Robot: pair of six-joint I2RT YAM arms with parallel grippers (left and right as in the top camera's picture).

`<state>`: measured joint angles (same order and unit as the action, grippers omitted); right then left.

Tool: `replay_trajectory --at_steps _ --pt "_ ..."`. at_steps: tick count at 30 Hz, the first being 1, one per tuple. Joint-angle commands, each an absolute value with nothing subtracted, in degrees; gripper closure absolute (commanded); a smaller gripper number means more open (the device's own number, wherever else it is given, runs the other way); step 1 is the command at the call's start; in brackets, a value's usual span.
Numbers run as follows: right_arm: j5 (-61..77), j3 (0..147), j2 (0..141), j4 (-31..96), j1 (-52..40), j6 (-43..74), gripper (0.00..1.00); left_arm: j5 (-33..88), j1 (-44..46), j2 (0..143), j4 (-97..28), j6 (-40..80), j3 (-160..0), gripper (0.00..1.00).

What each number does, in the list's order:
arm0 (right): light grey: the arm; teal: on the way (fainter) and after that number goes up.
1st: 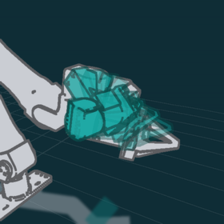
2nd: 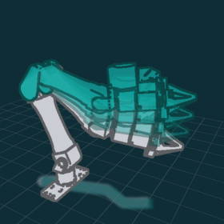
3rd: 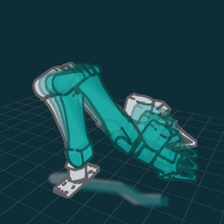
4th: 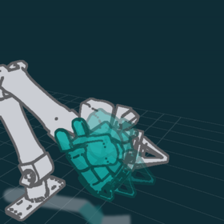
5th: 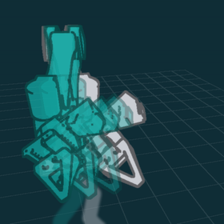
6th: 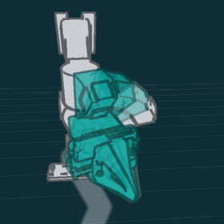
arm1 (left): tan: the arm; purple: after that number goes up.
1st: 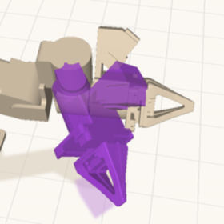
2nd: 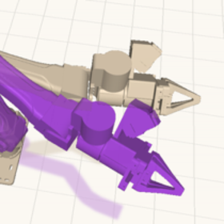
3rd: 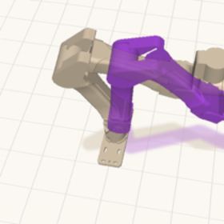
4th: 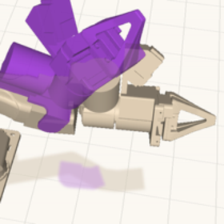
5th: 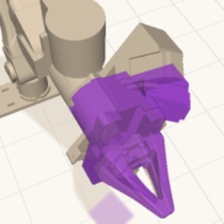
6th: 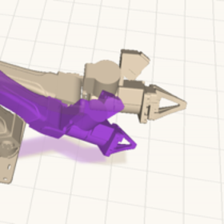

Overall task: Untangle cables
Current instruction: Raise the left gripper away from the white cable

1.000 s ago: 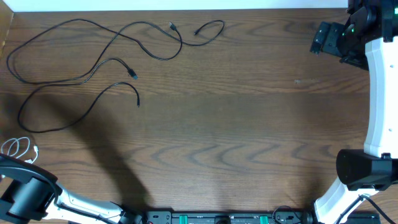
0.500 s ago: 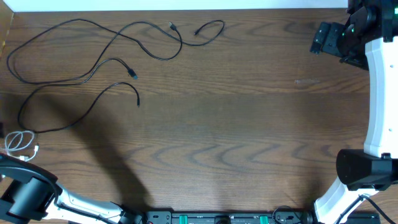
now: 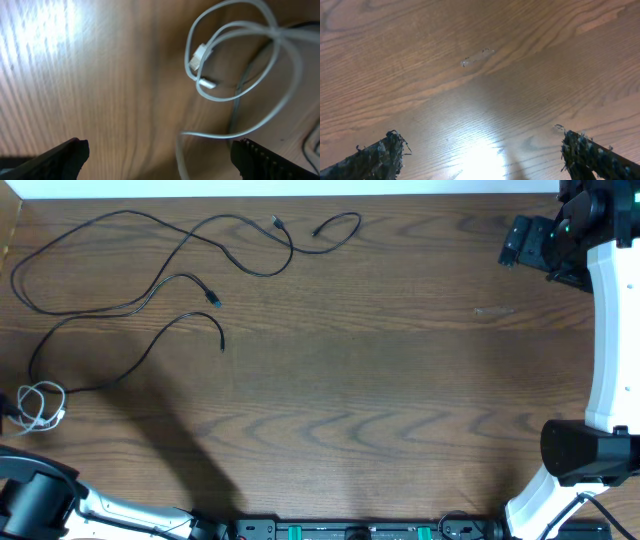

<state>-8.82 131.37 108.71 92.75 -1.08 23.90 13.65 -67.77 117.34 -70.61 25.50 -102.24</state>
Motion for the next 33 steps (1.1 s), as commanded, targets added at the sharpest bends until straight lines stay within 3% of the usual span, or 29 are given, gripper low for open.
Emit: replay_trajectory --at_steps 1,4,14,33 --pt "-9.3 131.1 108.9 92.8 -1.2 24.6 0.01 15.1 -69.6 119.0 -72.5 25.8 -102.4 0.04" --pt "-9.3 131.1 108.9 92.8 -1.2 24.6 0.01 18.3 -70.5 119.0 -73.3 25.8 -102.4 0.04" --pt "-9.3 131.1 108.9 92.8 -1.2 24.6 0.01 45.2 -71.3 119.0 -73.6 25.8 -102.4 0.04" --pt "-9.3 131.1 108.9 92.8 -1.2 24.6 0.01 47.5 -71.3 117.7 -74.3 21.0 -102.5 0.04"
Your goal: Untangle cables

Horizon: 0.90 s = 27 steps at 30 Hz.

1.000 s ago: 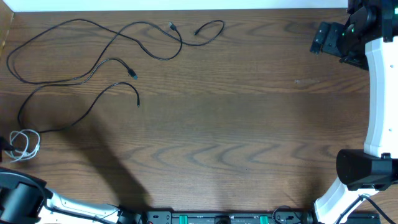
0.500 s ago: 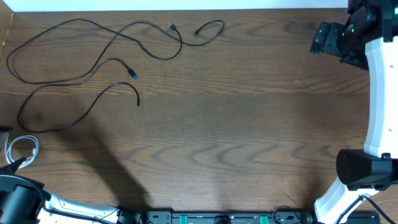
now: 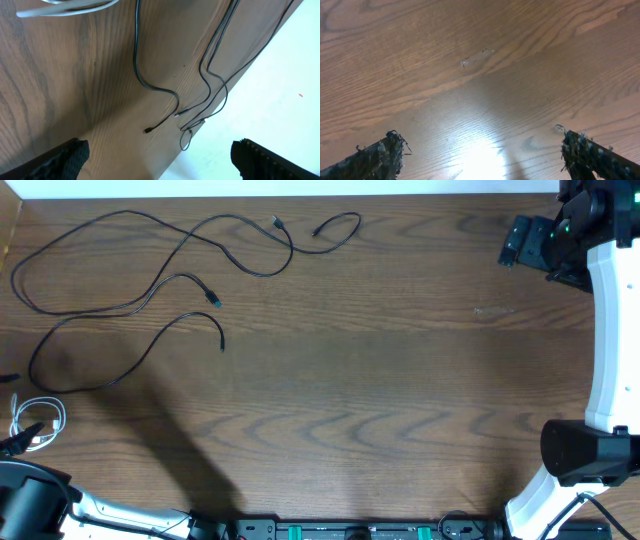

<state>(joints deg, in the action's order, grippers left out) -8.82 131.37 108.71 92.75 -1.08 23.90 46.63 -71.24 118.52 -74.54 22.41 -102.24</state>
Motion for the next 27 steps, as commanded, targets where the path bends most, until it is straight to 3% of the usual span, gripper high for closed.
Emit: replay_trajectory --at_steps 1,7,13,18,27 --pt "-9.3 131.1 108.9 92.8 -1.2 24.6 0.01 47.4 -71.3 117.0 -73.9 21.0 -102.5 0.04" --pt "-9.3 131.1 108.9 92.8 -1.2 24.6 0.01 44.6 -70.5 109.7 -70.6 21.0 -102.7 0.03" --pt "-9.3 131.1 108.9 92.8 -1.2 24.6 0.01 43.2 -62.7 102.2 -67.8 21.3 -102.7 0.03" --pt "-9.3 131.1 108.9 92.8 -1.2 24.6 0.01 35.7 -49.0 100.8 -69.1 20.3 -102.7 0.03" --pt "-9.3 131.1 108.9 92.8 -1.2 24.6 0.01 11.2 -18.0 100.8 -75.4 19.9 -102.7 0.02"
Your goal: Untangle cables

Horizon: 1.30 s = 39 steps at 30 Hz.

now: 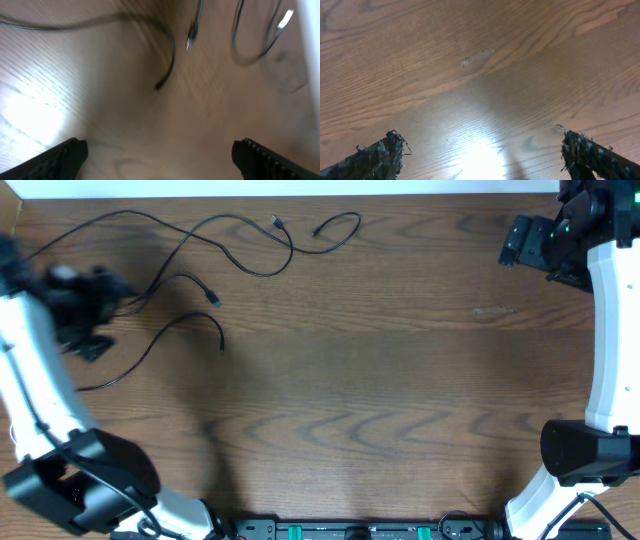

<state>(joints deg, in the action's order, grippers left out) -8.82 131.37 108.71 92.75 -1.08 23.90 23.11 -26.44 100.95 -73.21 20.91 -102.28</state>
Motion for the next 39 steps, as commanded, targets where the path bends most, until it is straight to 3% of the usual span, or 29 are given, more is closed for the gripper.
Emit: replay_trajectory --at_steps 1,10,19,33,39 --pt "-9.3 131.1 108.9 92.8 -1.2 24.6 0.01 10.0 -14.8 100.8 -76.6 19.9 -102.7 0.02" --pt "-9.3 131.1 108.9 92.8 -1.2 24.6 0.01 7.2 5.4 100.7 -82.1 20.0 -102.2 0.02" --pt "-9.3 131.1 108.9 92.8 -1.2 24.6 0.01 7.0 16.7 95.5 -87.0 21.3 -102.1 0.02" --pt "-9.3 131.1 108.9 92.8 -1.2 24.6 0.01 4.9 18.7 61.2 -87.8 21.8 -95.1 0.02" --pt "-9.3 131.1 108.9 92.8 -1.2 24.6 0.01 4.8 18.7 43.8 -88.6 27.5 -87.1 0.02"
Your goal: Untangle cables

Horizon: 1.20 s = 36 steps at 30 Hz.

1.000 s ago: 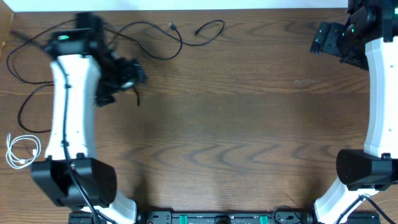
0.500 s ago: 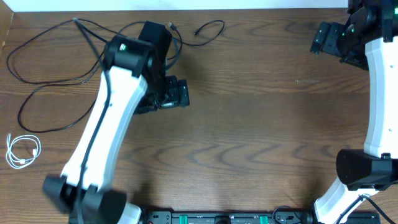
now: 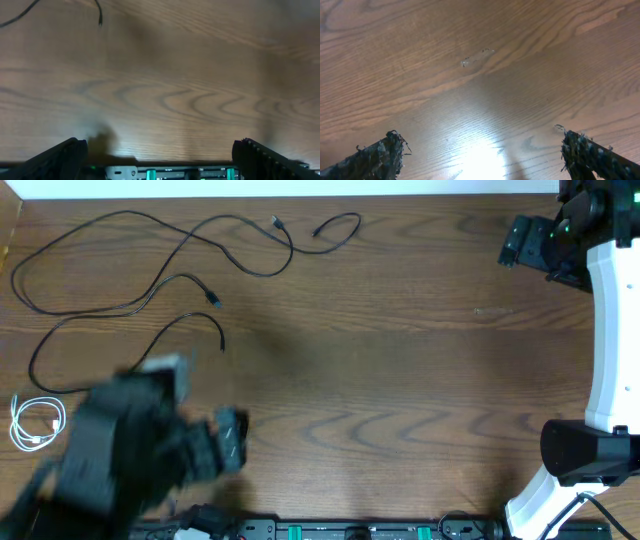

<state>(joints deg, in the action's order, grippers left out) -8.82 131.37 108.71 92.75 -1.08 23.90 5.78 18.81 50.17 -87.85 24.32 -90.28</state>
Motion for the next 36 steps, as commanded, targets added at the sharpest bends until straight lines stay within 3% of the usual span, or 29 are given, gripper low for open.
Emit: replay_trajectory --at_steps 1,13,36 --pt "-9.3 131.1 108.9 92.8 -1.2 24.6 0.01 4.8 18.7 42.0 -89.3 27.5 -86.6 0.02" --pt "-9.3 131.1 108.9 92.8 -1.2 24.6 0.01 4.9 18.7 29.0 -96.3 27.5 -85.9 0.02" --pt "-9.3 131.1 108.9 92.8 -1.2 24.6 0.01 3.6 18.7 28.8 -96.5 26.8 -85.9 0.02"
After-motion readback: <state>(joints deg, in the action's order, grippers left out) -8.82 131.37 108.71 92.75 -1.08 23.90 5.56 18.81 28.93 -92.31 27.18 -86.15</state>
